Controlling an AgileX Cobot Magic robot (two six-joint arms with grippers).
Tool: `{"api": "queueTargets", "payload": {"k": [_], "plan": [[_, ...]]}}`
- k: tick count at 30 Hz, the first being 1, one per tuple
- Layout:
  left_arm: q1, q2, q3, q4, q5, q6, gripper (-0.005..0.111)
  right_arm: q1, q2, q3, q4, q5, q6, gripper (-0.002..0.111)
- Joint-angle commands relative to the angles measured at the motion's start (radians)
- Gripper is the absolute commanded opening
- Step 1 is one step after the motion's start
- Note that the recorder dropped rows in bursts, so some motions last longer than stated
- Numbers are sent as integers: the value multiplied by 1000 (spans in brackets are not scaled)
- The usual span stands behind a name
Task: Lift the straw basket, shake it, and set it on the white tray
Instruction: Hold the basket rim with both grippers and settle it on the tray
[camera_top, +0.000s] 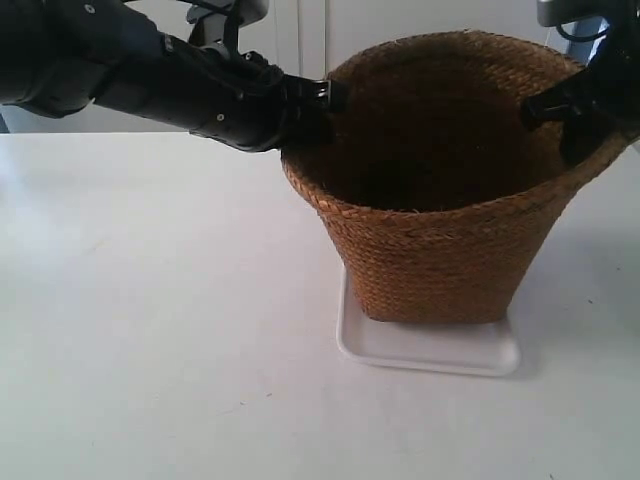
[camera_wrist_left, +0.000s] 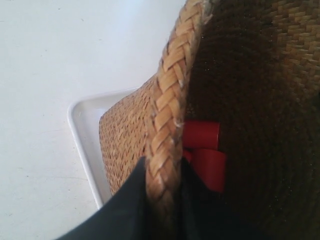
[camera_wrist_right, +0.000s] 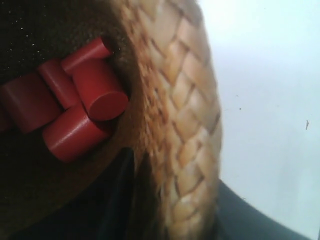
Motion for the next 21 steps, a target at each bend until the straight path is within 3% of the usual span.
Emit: {"api": "queueTargets", "payload": {"k": [1,21], "plan": [[2,-14,-10,48,25,40,0,-15,-1,13,-31,-23,13,0],[2,21,-10,50,48,41,0,-15,-1,51,-82,-65,22,0]]}}
